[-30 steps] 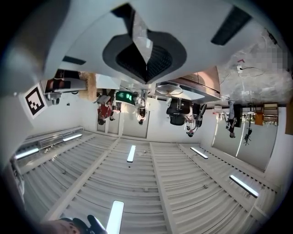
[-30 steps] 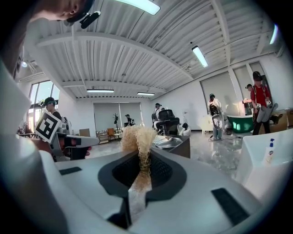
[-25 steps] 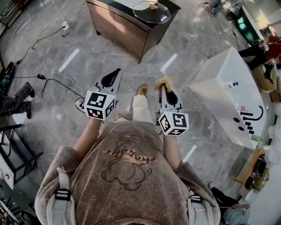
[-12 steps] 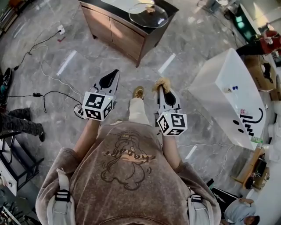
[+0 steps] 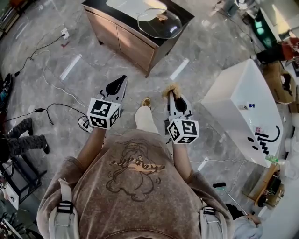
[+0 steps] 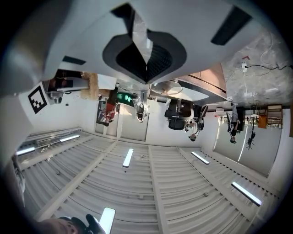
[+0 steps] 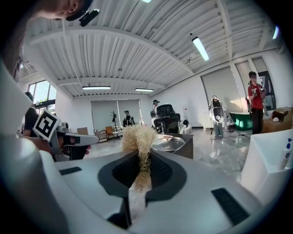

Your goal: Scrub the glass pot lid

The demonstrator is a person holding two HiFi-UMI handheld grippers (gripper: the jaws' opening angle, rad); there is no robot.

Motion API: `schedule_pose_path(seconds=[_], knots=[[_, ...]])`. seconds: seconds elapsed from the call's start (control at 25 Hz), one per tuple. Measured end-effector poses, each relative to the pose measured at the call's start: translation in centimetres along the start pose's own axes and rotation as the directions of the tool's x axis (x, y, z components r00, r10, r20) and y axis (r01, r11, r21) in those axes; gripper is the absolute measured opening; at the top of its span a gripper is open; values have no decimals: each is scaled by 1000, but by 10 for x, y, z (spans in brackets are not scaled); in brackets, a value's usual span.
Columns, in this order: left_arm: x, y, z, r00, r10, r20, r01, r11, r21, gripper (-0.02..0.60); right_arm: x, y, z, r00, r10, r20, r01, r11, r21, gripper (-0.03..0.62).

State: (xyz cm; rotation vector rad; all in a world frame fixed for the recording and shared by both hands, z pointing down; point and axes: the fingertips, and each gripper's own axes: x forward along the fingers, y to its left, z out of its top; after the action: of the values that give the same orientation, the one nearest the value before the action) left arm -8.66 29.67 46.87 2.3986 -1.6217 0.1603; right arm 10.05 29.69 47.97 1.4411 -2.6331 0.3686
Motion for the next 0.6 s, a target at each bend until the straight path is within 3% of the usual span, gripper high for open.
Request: schedule_pose_path(seconds=[0.6], knots=[[126, 34, 66, 999, 15, 31, -15, 1000, 0, 17, 109, -80, 62, 999, 32, 16, -32, 999, 1, 46]])
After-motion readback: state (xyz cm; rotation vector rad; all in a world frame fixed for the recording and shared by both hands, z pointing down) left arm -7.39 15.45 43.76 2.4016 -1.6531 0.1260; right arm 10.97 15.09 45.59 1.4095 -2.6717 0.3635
